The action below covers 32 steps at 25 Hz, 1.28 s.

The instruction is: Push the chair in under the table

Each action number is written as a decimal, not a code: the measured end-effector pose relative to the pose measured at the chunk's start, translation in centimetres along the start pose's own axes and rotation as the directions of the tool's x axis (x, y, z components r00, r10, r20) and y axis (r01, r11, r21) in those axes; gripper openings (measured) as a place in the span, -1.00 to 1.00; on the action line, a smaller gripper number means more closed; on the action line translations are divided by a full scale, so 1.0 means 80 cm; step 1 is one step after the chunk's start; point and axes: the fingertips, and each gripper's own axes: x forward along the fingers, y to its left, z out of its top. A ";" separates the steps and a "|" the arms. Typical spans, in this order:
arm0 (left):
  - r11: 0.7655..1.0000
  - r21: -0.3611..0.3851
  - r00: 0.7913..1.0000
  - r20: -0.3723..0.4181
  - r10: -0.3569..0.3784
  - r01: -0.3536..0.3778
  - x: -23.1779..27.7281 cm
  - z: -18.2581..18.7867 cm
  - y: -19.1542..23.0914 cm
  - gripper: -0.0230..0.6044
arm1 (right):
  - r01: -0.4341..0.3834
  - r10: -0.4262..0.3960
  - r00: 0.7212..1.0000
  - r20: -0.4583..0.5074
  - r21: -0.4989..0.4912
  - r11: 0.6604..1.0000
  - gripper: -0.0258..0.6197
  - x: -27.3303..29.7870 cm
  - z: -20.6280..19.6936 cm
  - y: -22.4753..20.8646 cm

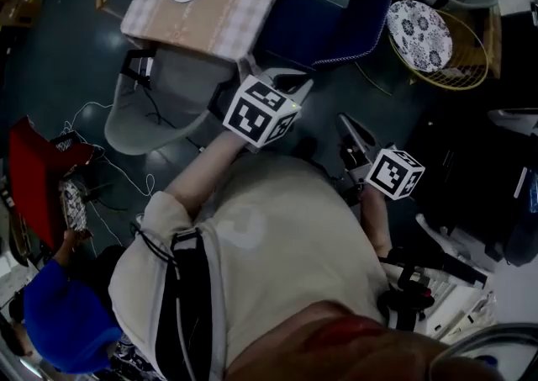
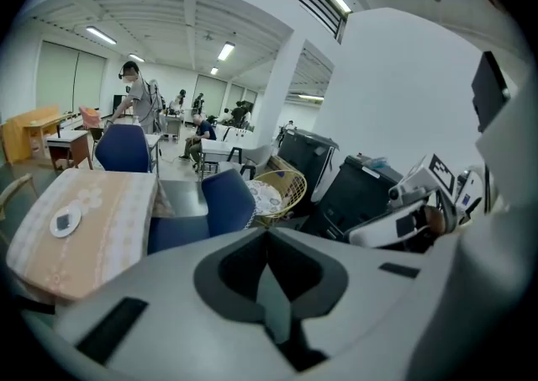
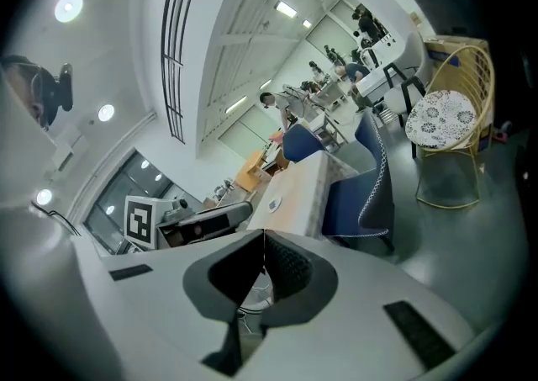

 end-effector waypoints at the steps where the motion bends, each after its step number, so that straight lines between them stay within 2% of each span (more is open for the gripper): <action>1: 1.000 0.001 1.000 -0.002 0.014 -0.014 0.002 0.002 -0.002 -0.90 | -0.010 0.010 1.000 -0.010 -0.001 1.000 -0.88 -0.001 0.003 -0.005; 11: 0.988 -0.039 0.988 0.040 0.149 -0.147 0.013 0.022 -0.016 -0.90 | -0.103 0.099 0.992 -0.082 -0.039 0.994 -0.88 -0.017 0.033 -0.036; 15: 0.980 -0.051 0.980 0.043 0.192 -0.190 -0.003 0.012 -0.014 -0.90 | -0.118 0.110 0.987 -0.115 -0.068 0.991 -0.88 -0.007 0.032 -0.039; 19: 0.965 -0.106 0.970 0.026 0.243 -0.239 -0.026 -0.006 0.009 -0.90 | -0.140 0.128 0.978 -0.162 -0.063 0.988 -0.88 0.012 0.020 -0.023; 23: 0.965 -0.131 0.971 0.044 0.234 -0.227 -0.019 0.002 0.038 -0.90 | -0.130 0.115 0.978 -0.175 -0.077 0.989 -0.88 0.032 0.033 -0.017; 27: 0.980 -0.117 0.984 0.053 0.171 -0.163 0.004 0.017 0.055 -0.90 | -0.066 0.055 0.988 -0.145 -0.072 0.995 -0.88 0.038 0.049 -0.025; 32: 0.988 -0.100 0.984 0.122 0.132 -0.120 0.017 0.062 0.101 -0.90 | -0.030 0.014 0.991 -0.133 -0.124 0.992 -0.88 0.078 0.096 -0.024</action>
